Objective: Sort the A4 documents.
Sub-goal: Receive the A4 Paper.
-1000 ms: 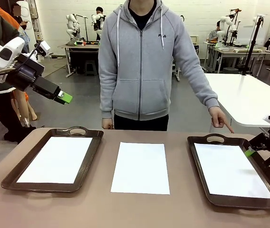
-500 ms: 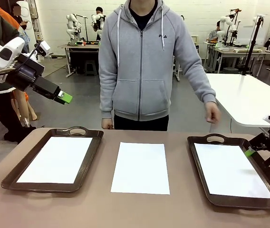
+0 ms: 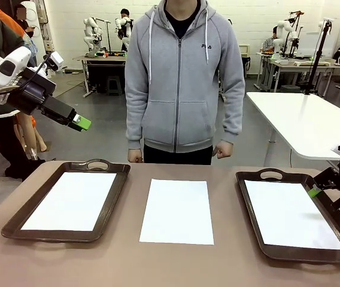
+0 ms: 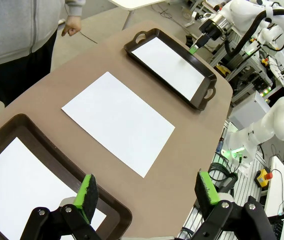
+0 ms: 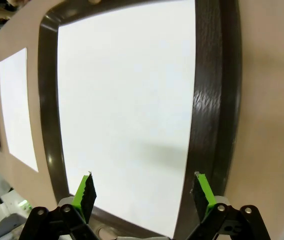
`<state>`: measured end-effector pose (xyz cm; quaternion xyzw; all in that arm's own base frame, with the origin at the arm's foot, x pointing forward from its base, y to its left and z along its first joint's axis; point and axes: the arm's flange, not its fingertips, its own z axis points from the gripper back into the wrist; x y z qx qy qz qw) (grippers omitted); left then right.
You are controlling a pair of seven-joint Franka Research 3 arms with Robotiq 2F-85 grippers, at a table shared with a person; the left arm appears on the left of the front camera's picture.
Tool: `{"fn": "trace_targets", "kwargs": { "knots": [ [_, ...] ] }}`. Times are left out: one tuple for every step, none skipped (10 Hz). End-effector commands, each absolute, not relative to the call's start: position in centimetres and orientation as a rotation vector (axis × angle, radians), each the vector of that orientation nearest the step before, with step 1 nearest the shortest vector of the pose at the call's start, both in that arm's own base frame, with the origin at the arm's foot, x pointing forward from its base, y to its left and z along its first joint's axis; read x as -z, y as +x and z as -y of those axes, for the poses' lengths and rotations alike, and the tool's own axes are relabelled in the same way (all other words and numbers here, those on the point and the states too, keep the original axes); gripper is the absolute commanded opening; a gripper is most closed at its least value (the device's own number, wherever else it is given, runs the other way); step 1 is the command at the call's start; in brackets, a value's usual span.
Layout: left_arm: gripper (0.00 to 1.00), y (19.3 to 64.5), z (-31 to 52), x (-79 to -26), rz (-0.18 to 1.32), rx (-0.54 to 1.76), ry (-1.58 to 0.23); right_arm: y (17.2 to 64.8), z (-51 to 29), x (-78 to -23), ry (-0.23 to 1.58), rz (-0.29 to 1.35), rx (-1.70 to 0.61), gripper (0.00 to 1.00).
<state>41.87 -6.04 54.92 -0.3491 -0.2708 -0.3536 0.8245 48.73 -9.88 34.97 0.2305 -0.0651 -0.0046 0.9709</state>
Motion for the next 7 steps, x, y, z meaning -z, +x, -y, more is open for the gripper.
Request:
{"fn": "trace_targets", "kwargs": {
  "knots": [
    [1.0,41.8,5.9,-55.0,0.571,0.76,-0.74,46.8,8.1,-37.3,0.354,0.35,-0.116,1.0],
    [1.0,41.8,5.9,-55.0,0.571,0.76,-0.74,46.3,7.4,-39.3,0.34,0.431,-0.194,1.0],
    [1.0,41.8,5.9,-55.0,0.571,0.76,-0.74,46.3,6.8,-41.8,0.362,0.513,-0.278,1.0],
    [1.0,41.8,5.9,-55.0,0.571,0.76,-0.74,46.6,6.2,-44.3,0.387,0.583,-0.363,1.0],
    [1.0,41.8,5.9,-55.0,0.571,0.76,-0.74,46.7,5.5,-47.0,0.436,0.654,-0.48,1.0],
    [1.0,41.8,5.9,-55.0,0.571,0.76,-0.74,46.8,4.9,-50.2,0.507,0.728,-0.627,1.0],
    [1.0,41.8,5.9,-55.0,0.571,0.76,-0.74,46.9,4.4,-53.7,0.577,0.809,-0.747,1.0]
  ]
}}
